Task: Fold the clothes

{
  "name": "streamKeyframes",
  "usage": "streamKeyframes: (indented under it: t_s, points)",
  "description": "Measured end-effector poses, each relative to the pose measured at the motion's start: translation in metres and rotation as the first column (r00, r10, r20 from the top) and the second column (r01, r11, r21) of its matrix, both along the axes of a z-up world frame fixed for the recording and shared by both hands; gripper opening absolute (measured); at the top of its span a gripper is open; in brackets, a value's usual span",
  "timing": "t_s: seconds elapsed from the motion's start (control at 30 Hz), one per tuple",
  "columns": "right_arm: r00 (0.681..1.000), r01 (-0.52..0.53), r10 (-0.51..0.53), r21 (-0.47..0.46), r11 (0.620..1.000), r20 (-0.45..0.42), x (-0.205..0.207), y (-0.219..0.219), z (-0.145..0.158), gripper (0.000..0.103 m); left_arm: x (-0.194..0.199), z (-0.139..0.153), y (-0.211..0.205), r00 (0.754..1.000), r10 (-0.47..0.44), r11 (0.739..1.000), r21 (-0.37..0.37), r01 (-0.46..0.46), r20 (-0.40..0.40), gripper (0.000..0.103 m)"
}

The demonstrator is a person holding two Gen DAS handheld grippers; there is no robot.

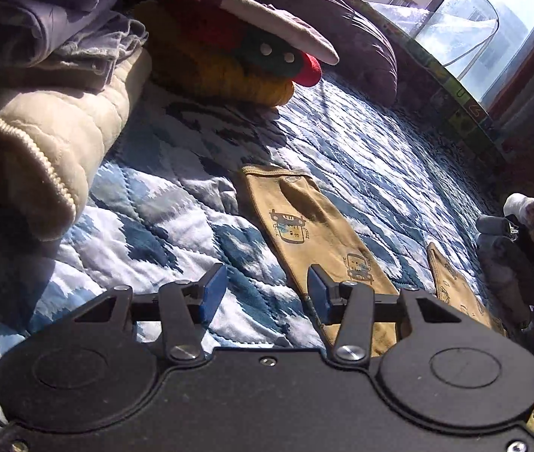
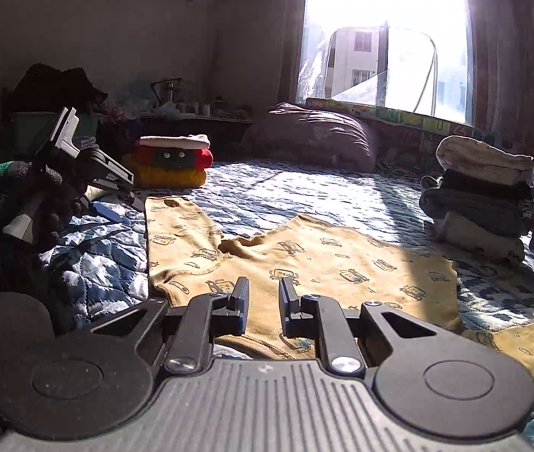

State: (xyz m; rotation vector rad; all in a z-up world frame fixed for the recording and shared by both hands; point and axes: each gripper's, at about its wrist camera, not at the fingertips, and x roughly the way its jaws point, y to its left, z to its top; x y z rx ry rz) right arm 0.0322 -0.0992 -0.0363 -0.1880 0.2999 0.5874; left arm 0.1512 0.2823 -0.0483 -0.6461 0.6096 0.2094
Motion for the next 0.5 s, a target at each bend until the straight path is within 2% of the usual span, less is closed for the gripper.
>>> streamKeyframes:
  t_s: [0.23,0.27,0.3,0.33,0.37,0.4,0.47,0.5]
  points:
    - [0.997,-0.073,0.072,-0.044,0.996,-0.013,0.010,0.045,-0.011,0.016,0.032,-0.007,0.024,0.998,0.046,0.997,-0.069,-0.044,0.030,0.042]
    - [0.997,-0.077,0.077,-0.042,0.996,-0.013,0.012,0.049,-0.011,0.016,0.036,-0.009,0.026,0.998,0.049,0.996,-0.075,-0.046,0.032,0.039]
    - [0.996,-0.084,0.083,-0.045,0.996,-0.016,0.013,0.053,-0.014,0.016,0.040,-0.010,0.028,0.998,0.052,0.996,-0.079,-0.049,0.034,0.028]
    - [0.996,-0.091,0.090,-0.048,0.995,-0.021,0.015,0.057,-0.016,0.016,0.042,-0.009,0.027,0.999,0.046,0.997,-0.055,-0.044,0.029,0.017]
    - [0.994,-0.107,0.106,-0.062,0.992,-0.030,0.015,0.062,-0.019,0.014,0.044,-0.007,0.026,0.999,0.041,0.999,-0.031,-0.040,0.024,0.000]
    - [0.992,-0.123,0.121,-0.075,0.990,-0.039,0.015,0.066,-0.022,0.014,0.046,-0.006,0.025,0.999,0.036,0.999,-0.007,-0.035,0.019,0.000]
    - [0.980,-0.184,0.174,-0.111,0.977,-0.092,0.015,0.074,-0.030,0.013,0.042,0.006,0.026,0.996,0.032,0.999,0.037,-0.035,0.086,0.000]
    - [0.976,-0.202,0.188,-0.141,0.969,-0.107,0.014,0.078,-0.036,0.013,0.047,0.005,0.026,0.998,0.028,0.997,0.067,-0.031,0.049,0.000]
